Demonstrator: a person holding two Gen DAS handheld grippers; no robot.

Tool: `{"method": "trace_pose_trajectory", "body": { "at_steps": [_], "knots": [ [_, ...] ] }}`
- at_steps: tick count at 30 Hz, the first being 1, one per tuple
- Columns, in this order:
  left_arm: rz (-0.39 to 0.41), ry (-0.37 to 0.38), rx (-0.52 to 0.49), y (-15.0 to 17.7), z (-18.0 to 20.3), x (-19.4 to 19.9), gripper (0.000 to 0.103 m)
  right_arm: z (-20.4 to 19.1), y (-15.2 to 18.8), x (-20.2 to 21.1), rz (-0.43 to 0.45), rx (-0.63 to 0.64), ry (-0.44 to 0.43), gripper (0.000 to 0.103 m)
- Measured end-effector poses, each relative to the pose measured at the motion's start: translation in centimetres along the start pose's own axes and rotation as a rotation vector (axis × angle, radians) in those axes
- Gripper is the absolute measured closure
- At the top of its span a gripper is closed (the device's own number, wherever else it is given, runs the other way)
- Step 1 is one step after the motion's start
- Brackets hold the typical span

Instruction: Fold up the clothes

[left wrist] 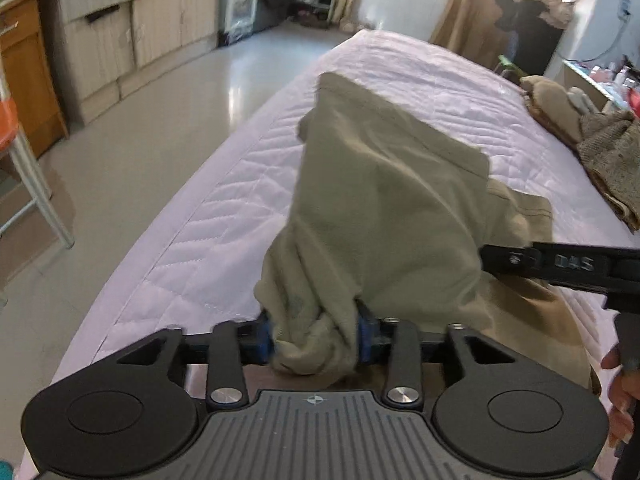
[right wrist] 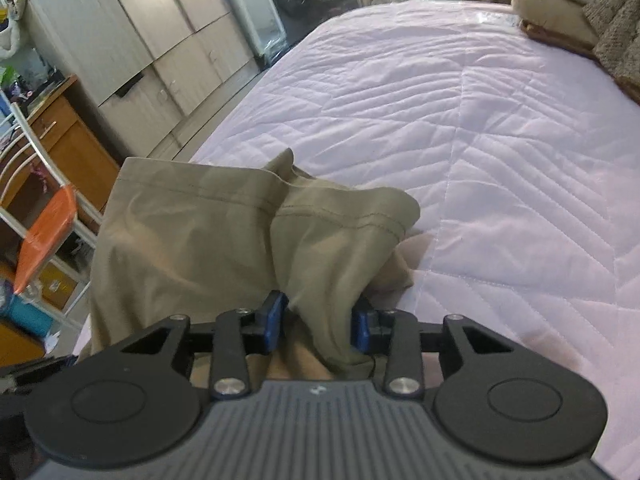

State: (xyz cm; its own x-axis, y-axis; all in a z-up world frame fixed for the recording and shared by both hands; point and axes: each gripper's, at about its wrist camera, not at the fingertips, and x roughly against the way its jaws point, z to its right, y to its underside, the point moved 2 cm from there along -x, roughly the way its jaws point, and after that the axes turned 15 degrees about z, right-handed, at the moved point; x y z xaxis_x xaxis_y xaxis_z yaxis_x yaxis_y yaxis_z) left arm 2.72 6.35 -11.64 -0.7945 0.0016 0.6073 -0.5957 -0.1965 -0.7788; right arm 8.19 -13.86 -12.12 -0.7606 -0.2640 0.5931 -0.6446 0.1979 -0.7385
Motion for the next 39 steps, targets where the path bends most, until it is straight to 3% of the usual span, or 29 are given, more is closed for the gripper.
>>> {"method": "trace_pose_trajectory", "body": {
  "at_steps": [1, 2, 4, 8, 15, 22, 26, 29, 33, 39],
  "knots": [
    [-0.011, -0.01, 0.017, 0.4, -0.3, 0.1, 0.035, -0.1, -0.1, 0.2, -0.027, -0.009, -0.003, 0.058],
    [-0.02, -0.006, 0.05, 0.6, -0.9, 0.3, 0.032, -0.1, -0.3, 0.5, -0.057, -0.018, -0.005, 0.045],
    [-0.032, 0.017, 0.091, 0.9, -1.6, 0.7, 0.031, -0.1, -0.3, 1.9, -0.11, -0.021, 0.004, 0.029],
    [-0.022, 0.024, 0.012, 1.0, -1.4, 3.2, 0.031, 0.5, 0.6, 6.7, -0.062, 0.031, 0.019, 0.023],
    [0.005, 0.079, -0.022, 2.5, 0.2, 9.1, 0.031, 2.4, 2.7, 12.5, -0.093, -0.046, 0.073, 0.022],
    [0.02, 0.106, -0.129, 5.2, 2.4, 15.4, 0.031, -1.1, 4.7, 16.4, -0.052, -0.029, 0.076, 0.018],
    [0.123, 0.116, -0.193, 6.7, 3.1, 19.5, 0.026, -3.2, 6.1, 18.3, -0.015, 0.025, 0.112, 0.015],
    [0.193, 0.096, -0.242, 7.2, 3.4, 21.4, 0.009, -4.3, 7.2, 19.0, 0.031, 0.055, 0.133, 0.013],
    [0.27, 0.025, -0.281, 6.9, 3.3, 23.1, 0.001, -6.1, 8.2, 19.8, 0.114, 0.104, 0.151, 0.012],
    [0.26, -0.062, -0.32, 5.6, 2.2, 22.3, 0.0, -8.6, 8.1, 18.4, 0.178, 0.175, 0.17, 0.008]
  ]
}}
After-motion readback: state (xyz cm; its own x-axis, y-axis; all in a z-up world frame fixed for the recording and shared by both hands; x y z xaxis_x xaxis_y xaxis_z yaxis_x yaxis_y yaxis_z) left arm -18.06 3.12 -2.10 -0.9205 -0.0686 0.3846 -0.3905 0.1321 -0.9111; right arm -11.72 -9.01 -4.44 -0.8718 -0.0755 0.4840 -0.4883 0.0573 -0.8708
